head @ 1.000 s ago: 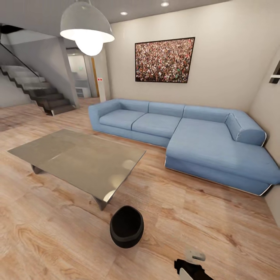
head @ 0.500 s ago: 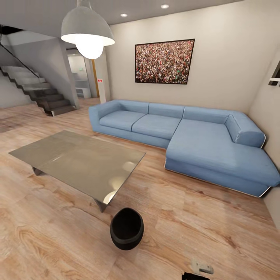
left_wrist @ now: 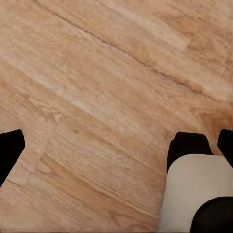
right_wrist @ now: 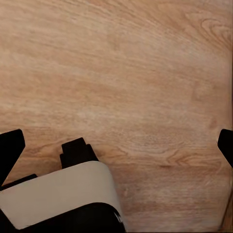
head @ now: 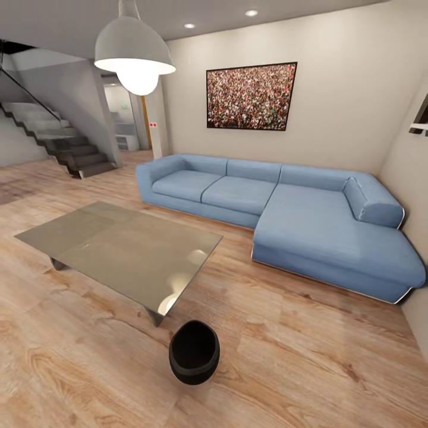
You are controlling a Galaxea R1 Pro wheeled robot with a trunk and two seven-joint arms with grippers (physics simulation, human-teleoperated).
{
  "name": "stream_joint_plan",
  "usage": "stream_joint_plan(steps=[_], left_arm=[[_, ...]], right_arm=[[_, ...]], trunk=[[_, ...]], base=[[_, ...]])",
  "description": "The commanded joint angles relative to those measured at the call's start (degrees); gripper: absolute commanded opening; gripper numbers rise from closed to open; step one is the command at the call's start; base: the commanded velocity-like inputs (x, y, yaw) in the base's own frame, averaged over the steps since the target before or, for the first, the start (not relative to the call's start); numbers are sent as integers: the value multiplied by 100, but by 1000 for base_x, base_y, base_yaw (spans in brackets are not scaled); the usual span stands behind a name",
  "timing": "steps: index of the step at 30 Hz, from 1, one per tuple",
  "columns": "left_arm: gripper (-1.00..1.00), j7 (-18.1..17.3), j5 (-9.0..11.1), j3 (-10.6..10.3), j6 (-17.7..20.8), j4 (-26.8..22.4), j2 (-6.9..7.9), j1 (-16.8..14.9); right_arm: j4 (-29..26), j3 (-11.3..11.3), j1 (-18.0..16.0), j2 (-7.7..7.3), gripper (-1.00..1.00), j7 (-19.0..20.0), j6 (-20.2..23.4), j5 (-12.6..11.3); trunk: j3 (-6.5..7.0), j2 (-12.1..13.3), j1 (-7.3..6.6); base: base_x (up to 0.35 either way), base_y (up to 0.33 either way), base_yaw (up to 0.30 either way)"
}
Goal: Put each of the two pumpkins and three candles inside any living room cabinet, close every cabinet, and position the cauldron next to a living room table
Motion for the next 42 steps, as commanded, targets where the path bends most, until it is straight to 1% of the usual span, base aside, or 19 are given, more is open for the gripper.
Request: stream_joint_plan(steps=[1,4,10,20,26,30,35,38,42], left_arm=[[100,-17,57,-38,-8,20,1,-6],[100,37,55,-43,60,49,-9,-6],[100,234,54,-47,223,66,-49,-8],[100,280,54,-50,250,69,-69,-3],[100,283,54,-50,245,69,-70,77],[100,283,54,-53,243,69,-70,103],[100,302,54,-58,238,69,-75,207],[100,317,54,-138,236,69,-73,246],[100,324,54,-183,235,69,-76,313]], right_arm=[[-10,38,37,-3,100,-37,49,1],[-7,27,135,-19,100,-37,49,1],[-5,8,195,-47,100,-37,49,7],[18,6,205,-61,100,-37,50,17],[376,7,208,-44,100,-37,49,4],[462,2,256,-61,100,-37,49,3],[505,-4,381,-85,100,-37,49,12],[636,-9,461,-89,100,-42,49,10],[781,-17,492,-92,100,-44,49,5]], trunk=[[14,39,-23],[68,159,-89],[175,400,-221],[355,801,-440],[463,1042,-572],[534,1202,-660],[624,1403,-770],[678,1523,-836],[750,1683,-924]], base=[[0,0,0],[0,0,0],[0,0,0],[0,0,0],[0,0,0],[0,0,0],[0,0,0],[0,0,0],[0,0,0]])
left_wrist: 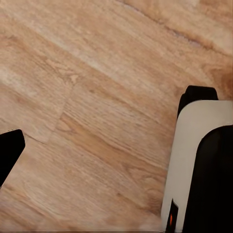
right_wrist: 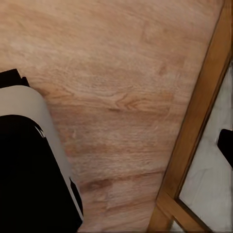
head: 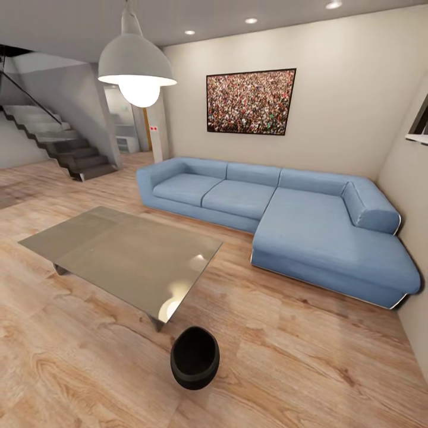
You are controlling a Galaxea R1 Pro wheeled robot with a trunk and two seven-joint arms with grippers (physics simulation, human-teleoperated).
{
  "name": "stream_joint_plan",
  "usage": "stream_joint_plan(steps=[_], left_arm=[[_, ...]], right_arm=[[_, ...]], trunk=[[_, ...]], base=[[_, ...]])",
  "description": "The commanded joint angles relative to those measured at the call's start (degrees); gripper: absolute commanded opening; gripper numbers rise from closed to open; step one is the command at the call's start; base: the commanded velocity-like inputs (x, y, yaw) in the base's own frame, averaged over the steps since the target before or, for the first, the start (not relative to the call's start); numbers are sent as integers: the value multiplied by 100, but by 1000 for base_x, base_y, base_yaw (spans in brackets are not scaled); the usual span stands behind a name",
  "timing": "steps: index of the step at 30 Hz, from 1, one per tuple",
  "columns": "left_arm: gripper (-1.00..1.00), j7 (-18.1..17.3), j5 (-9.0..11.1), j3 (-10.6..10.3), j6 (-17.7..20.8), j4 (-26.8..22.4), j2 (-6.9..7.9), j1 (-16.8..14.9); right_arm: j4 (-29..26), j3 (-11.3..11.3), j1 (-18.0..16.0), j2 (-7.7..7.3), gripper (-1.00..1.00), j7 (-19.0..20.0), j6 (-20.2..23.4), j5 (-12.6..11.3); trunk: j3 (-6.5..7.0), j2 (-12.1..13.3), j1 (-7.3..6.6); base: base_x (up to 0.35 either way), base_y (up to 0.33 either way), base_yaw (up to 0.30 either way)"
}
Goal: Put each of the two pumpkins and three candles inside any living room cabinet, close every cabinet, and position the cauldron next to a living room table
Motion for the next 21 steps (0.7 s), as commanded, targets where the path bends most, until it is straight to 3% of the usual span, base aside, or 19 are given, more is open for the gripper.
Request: stream_joint_plan(steps=[1,21], left_arm=[[100,15,58,-58,-19,4,-1,21],[100,12,58,-81,-46,4,-2,216]], right_arm=[[14,48,7,-8,100,-35,60,-15],[255,61,31,-34,100,-28,60,-24]], trunk=[[13,39,-23],[372,841,-462]], base=[[0,0,0],[0,0,0]])
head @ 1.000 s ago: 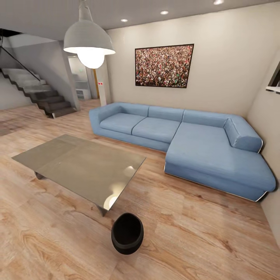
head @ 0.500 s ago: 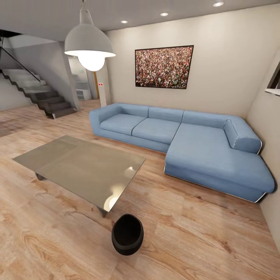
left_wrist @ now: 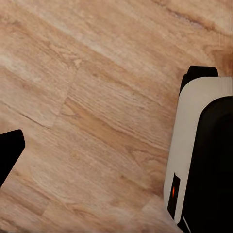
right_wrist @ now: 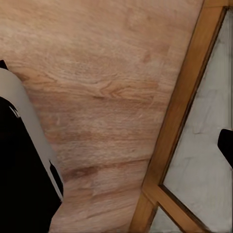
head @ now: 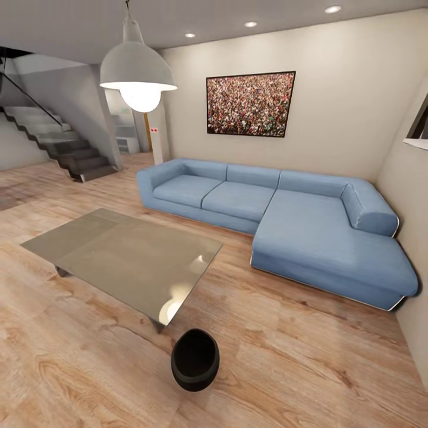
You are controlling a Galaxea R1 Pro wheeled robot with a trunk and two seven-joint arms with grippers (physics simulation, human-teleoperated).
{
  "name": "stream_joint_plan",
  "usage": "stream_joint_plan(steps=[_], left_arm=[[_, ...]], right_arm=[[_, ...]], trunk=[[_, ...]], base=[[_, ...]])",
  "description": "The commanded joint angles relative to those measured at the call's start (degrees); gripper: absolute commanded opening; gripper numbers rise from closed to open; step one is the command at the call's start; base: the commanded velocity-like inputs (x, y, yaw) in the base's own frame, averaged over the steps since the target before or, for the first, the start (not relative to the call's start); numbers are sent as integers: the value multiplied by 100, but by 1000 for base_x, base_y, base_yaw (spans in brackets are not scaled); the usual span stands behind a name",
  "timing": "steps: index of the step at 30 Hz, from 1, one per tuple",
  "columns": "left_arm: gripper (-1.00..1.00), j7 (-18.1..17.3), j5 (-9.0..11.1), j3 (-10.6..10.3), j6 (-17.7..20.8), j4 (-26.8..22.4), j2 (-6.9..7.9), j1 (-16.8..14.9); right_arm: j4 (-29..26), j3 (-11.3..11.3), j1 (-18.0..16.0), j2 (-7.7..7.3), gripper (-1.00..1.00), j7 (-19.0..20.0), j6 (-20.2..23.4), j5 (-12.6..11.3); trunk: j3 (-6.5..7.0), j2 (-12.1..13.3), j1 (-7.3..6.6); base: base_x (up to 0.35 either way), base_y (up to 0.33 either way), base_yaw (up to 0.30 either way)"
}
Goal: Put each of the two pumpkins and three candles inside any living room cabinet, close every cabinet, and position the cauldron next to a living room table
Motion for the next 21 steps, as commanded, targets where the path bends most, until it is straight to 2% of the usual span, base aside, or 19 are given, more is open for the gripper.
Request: stream_joint_plan(steps=[1,5,7,8,10,11,14,21], left_arm=[[100,12,57,-51,-20,4,0,4],[100,10,55,-51,-28,4,-6,47],[100,9,52,-51,-34,4,-4,66],[100,9,55,-51,-39,4,-3,90],[100,9,56,-51,-44,0,-5,124],[100,9,57,-53,-51,-2,-6,153],[100,9,58,-76,-68,-4,-8,191],[100,7,58,-115,-97,-4,-9,215]], right_arm=[[7,52,16,-1,100,-31,60,-20],[37,47,249,-24,100,62,60,-6],[48,46,384,-96,100,463,44,9],[69,46,472,-181,100,893,-34,4],[86,46,564,-268,100,1332,-148,-8],[97,44,655,-348,100,1704,-243,-20],[109,39,775,-429,100,2132,-348,-33],[108,29,848,-480,100,2439,-414,-38]], trunk=[[13,38,-23],[85,199,-110],[121,279,-154],[139,319,-176],[174,399,-220],[192,439,-242],[246,559,-308],[372,840,-462]], base=[[0,0,0],[0,0,0],[0,0,0],[0,0,0],[0,0,0],[0,0,0],[0,0,0],[0,0,0]])
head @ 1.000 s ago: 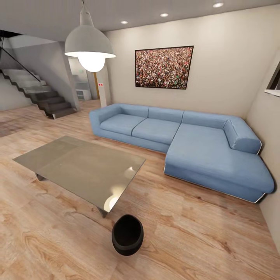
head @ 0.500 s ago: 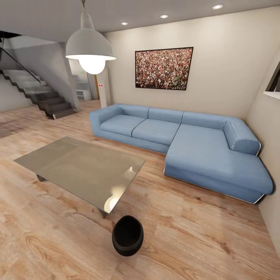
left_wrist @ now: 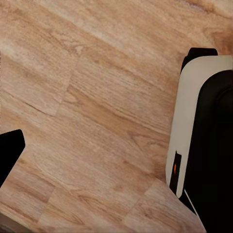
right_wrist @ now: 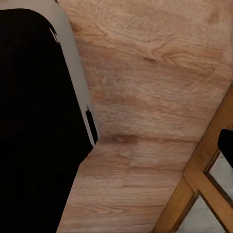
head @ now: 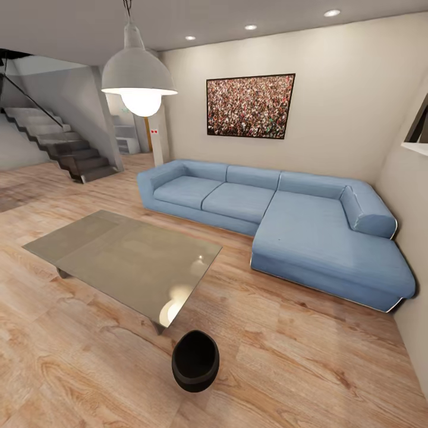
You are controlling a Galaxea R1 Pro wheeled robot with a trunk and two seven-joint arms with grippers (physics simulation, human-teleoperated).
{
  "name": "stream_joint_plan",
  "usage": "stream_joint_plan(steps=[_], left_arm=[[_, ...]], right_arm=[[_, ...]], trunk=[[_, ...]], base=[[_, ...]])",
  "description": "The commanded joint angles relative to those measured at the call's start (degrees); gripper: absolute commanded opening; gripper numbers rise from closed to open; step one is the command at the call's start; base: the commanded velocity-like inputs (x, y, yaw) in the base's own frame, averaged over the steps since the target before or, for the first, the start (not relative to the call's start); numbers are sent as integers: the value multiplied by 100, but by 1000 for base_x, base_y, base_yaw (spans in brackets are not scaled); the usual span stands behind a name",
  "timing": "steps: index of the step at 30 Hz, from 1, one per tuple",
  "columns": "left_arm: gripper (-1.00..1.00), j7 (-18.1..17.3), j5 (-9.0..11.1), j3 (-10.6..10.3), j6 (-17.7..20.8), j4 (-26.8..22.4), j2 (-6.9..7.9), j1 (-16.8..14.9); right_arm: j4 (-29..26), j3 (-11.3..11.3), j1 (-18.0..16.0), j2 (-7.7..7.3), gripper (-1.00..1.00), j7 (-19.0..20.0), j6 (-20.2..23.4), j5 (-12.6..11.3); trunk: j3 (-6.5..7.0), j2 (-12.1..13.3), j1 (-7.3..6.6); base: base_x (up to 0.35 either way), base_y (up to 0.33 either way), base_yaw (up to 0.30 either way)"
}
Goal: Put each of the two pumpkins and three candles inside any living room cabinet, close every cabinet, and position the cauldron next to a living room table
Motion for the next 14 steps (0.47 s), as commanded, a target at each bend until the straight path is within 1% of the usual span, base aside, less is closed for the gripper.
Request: stream_joint_plan(steps=[1,12,14], left_arm=[[100,12,58,-52,-20,4,-1,-1],[100,11,58,-58,-127,8,-17,77],[100,10,58,-57,-130,6,-17,82]], right_arm=[[-10,48,0,5,100,-11,26,-31],[-8,47,13,65,100,36,19,-36],[-8,47,14,69,100,36,19,-36]], trunk=[[12,37,-22],[210,479,-264],[210,479,-264]], base=[[0,0,0],[0,0,0],[0,0,0]])
